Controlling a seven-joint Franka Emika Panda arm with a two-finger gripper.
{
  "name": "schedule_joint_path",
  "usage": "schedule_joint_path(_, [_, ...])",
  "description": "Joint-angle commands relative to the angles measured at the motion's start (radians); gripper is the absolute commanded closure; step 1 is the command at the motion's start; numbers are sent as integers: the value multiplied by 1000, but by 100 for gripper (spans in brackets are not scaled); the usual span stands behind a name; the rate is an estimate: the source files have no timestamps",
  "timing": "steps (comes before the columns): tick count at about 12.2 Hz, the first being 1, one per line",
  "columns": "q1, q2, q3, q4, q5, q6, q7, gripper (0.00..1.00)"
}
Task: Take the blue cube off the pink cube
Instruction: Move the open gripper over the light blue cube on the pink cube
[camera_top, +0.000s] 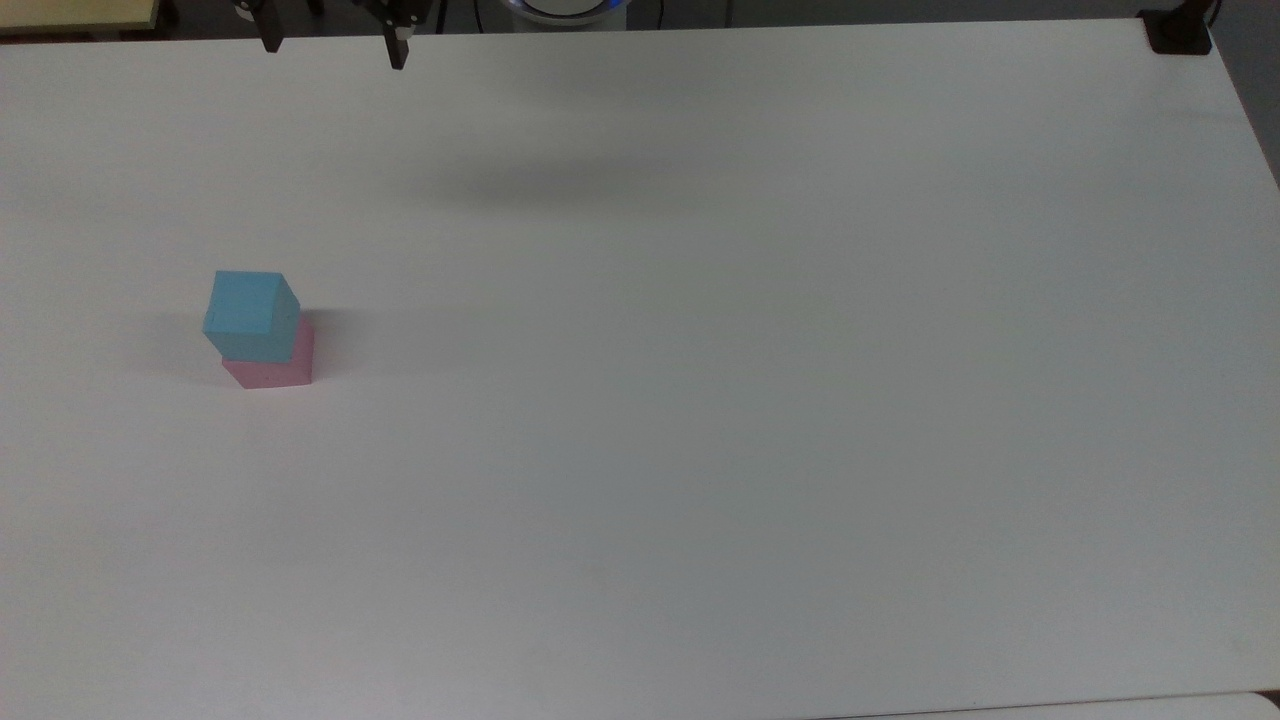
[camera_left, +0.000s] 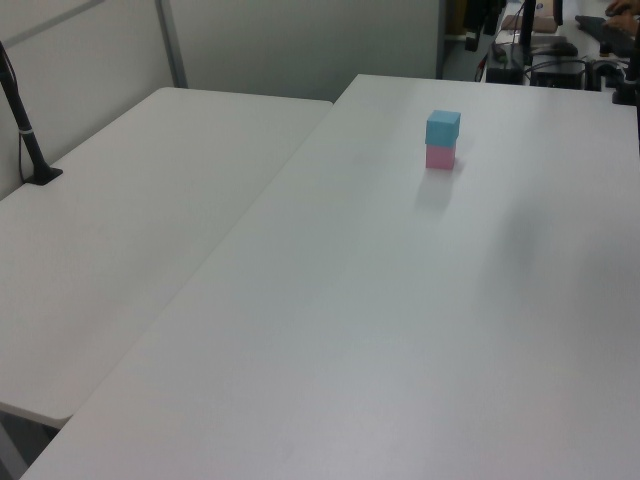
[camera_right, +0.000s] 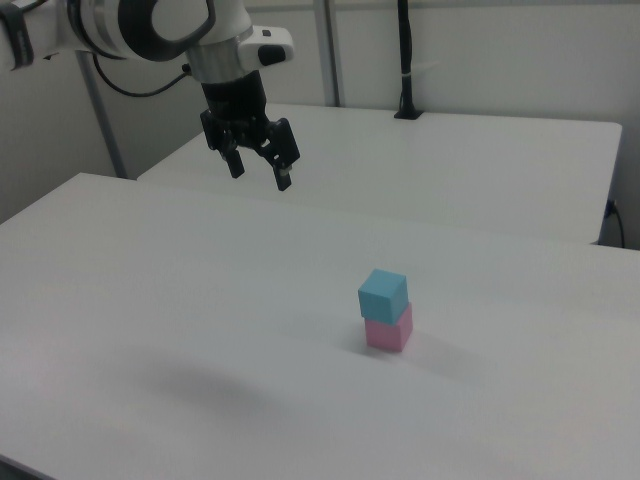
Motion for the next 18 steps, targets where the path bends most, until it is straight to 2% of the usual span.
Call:
schedule_joint_path(1, [23,-26,-10,-33,-1,1,-4,0])
schedule_joint_path(10, [22,-25,-10,-33,1,1,-4,0])
schedule_joint_path(14, [-3,-26,-10,-32,2,1,-19,0])
schedule_joint_path(16, [-40,1,-10,-26,1,10,-89,0])
schedule_joint_path(18, [-89,50,-11,-21,-8,44,-255,0])
